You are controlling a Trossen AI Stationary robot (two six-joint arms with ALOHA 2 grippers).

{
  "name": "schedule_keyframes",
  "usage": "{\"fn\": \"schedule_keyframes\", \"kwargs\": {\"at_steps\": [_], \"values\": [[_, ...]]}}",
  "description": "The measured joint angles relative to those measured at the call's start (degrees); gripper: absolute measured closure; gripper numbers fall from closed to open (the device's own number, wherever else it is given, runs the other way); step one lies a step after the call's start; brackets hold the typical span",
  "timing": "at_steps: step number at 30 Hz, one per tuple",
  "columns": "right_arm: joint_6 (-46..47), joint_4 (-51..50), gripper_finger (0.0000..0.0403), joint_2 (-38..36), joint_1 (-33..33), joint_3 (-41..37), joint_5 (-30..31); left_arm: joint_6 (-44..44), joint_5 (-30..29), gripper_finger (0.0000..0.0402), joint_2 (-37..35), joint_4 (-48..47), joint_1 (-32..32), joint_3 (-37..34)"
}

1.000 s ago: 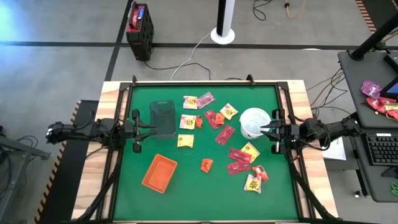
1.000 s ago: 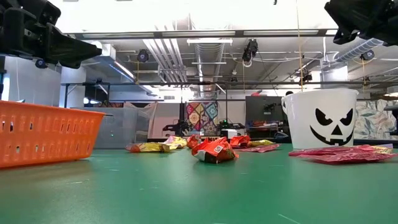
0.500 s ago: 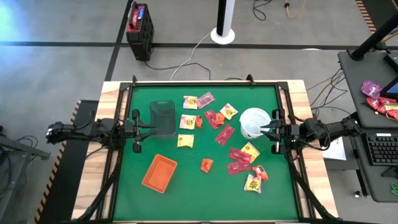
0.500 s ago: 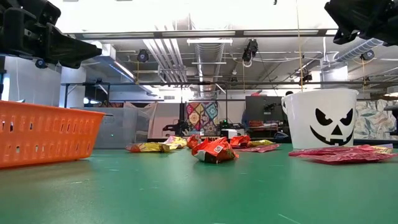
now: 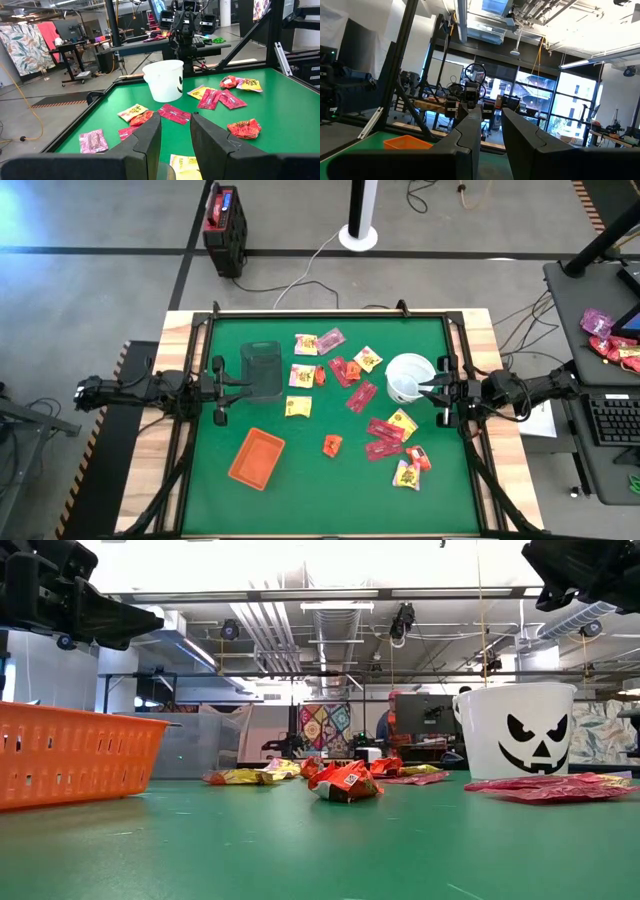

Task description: Sort candy by brand, put in halloween buckets

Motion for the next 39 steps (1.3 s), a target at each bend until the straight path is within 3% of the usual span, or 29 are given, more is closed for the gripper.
{"fn": "schedule_keyframes", "kwargs": {"at_steps": [8,11,13,18,21,28,32,39], "values": [[0.06,0.11,0.0335,0.01,0.01,-0.01,-0.01,-0.44,0.00,0.0314,-0.01,0.71,0.00,0.01],[9.86,0.92,0.0335,0.02,-0.03,0.26,-0.61,-8.58,0.23,0.0314,0.01,7.20,-0.09,0.01],[16.65,-3.11,0.0335,0.96,-0.09,2.40,3.50,-12.26,0.13,0.0314,-0.02,13.20,-0.07,0.02],[28.05,-9.84,0.0335,8.43,0.01,9.82,5.50,-18.41,0.00,0.0314,-0.02,25.20,-0.09,0.04],[32.23,-18.19,0.0335,14.92,0.01,17.65,6.23,-25.33,0.00,0.0314,0.01,28.36,-0.09,0.04],[47.01,-51.32,0.0335,32.04,0.01,40.43,10.46,-28.88,0.00,0.0314,1.00,27.82,-0.09,0.04],[52.08,-67.78,0.0335,41.18,0.01,53.01,6.06,-30.54,1.26,0.0314,4.72,28.04,-0.18,0.21],[52.39,-84.88,0.0335,54.29,0.94,66.09,-12.90,-28.29,3.47,0.0314,16.32,27.32,-0.57,3.27]]}}
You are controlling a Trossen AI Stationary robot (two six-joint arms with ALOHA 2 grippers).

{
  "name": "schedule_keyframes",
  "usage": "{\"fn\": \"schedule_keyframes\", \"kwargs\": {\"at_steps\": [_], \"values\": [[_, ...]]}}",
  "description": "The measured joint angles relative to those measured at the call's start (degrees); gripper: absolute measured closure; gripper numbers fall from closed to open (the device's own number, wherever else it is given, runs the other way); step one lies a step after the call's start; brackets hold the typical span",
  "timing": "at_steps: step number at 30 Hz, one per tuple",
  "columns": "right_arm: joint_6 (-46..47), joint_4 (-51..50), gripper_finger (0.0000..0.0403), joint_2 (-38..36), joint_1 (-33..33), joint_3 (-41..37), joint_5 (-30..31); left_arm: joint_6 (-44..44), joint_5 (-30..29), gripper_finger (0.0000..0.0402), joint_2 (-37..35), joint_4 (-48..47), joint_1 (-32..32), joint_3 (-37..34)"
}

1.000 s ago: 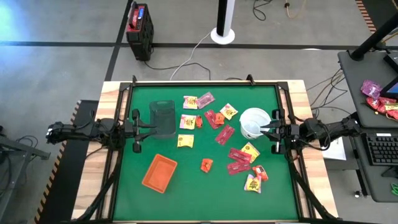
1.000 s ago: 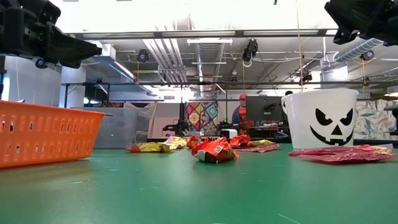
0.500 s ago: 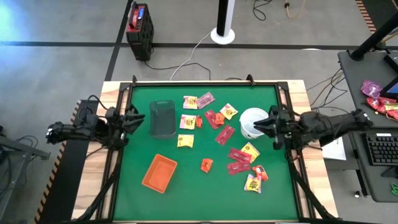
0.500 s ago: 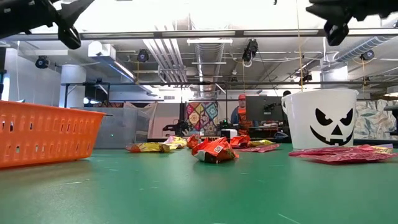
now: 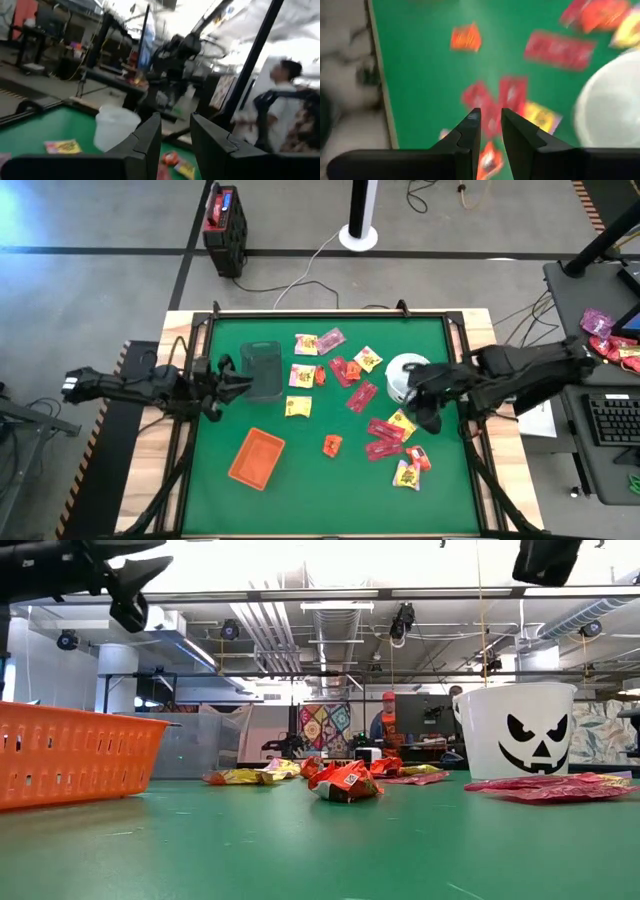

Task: Sort candy by brand, put in halloween buckets
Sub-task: Put the red candy into the white bucket

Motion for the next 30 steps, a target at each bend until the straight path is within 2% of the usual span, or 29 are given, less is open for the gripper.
{"fn": "schedule_keyframes", "kwargs": {"at_steps": [3,6,13,16,19,21,26,30], "values": [[0.94,-1.47,0.0335,4.08,1.15,1.36,-3.99,1.13,0.00,0.0314,4.18,-3.39,-0.10,2.42],[2.77,-1.29,0.0335,7.71,2.16,1.28,-4.52,1.43,0.01,0.0314,8.35,-7.57,-1.17,5.33],[15.75,-1.45,0.0335,14.99,5.91,-0.23,-5.62,5.55,-0.37,0.0314,16.90,-8.00,-4.87,10.38],[13.53,-1.31,0.0335,18.65,7.18,-0.40,-4.99,6.70,-0.50,0.0314,20.16,-8.10,-5.29,12.74],[11.13,-1.27,0.0335,22.42,7.62,-0.24,1.46,7.33,-0.52,0.0314,23.10,-7.98,-5.29,15.00],[10.04,-1.01,0.0335,24.86,7.68,0.35,3.66,7.35,-0.52,0.0314,24.93,-8.58,-5.29,16.23],[3.62,-0.95,0.0335,32.00,7.72,0.48,4.36,7.48,-0.64,0.0314,30.96,-10.74,-5.27,19.41],[-1.19,-0.54,0.0335,38.03,7.46,1.95,4.47,11.91,-0.95,0.0314,35.52,-11.68,-5.25,23.82]]}}
